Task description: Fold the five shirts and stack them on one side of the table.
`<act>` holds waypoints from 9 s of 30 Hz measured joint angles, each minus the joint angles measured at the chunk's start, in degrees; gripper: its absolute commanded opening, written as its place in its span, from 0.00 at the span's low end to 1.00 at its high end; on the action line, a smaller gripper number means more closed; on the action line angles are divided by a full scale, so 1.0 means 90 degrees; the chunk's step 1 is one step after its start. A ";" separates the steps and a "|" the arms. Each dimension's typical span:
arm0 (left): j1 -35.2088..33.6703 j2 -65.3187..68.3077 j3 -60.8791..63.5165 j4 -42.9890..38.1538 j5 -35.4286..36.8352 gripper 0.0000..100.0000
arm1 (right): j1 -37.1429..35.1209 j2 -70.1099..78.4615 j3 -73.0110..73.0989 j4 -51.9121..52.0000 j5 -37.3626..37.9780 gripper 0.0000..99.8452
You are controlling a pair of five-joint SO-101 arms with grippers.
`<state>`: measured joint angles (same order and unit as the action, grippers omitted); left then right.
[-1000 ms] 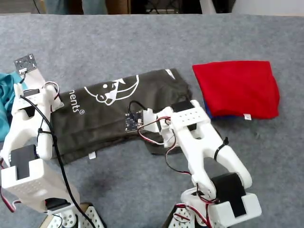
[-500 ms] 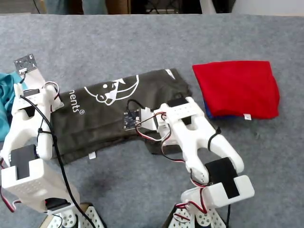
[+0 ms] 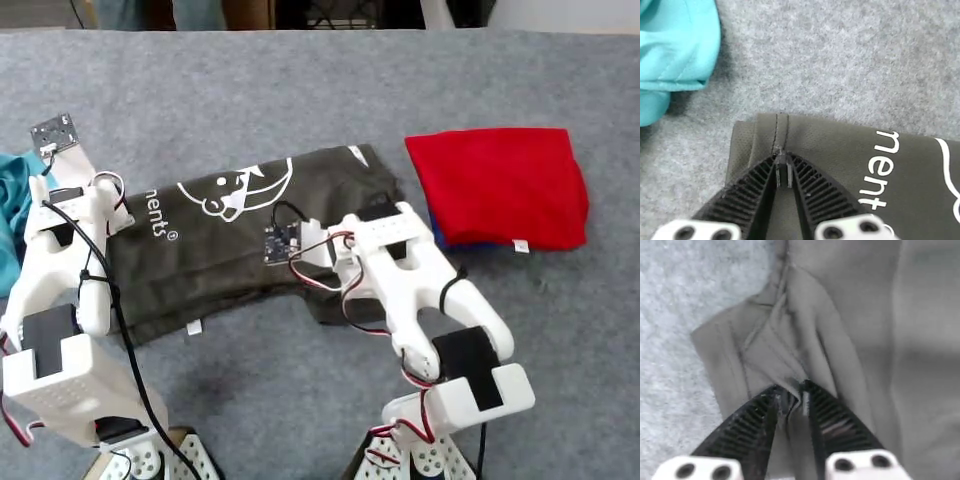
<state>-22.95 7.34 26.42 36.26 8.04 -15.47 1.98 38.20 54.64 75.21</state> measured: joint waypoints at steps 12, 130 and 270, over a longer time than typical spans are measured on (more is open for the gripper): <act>0.0000 0.0000 0.0000 0.0000 0.0000 0.03 | 0.0059 0.0029 -0.0889 0.1397 -0.0127 0.01; -0.0186 0.0000 0.0020 0.0000 0.0000 0.03 | 0.0068 0.1260 -0.3546 0.2960 -0.0840 0.01; -0.1788 0.2969 -0.6134 0.7062 -0.0596 0.03 | -0.0459 0.0225 -0.7004 0.4444 -0.4259 0.01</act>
<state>-39.03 34.07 -28.79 99.82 2.68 -19.60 4.00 -24.84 94.64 36.88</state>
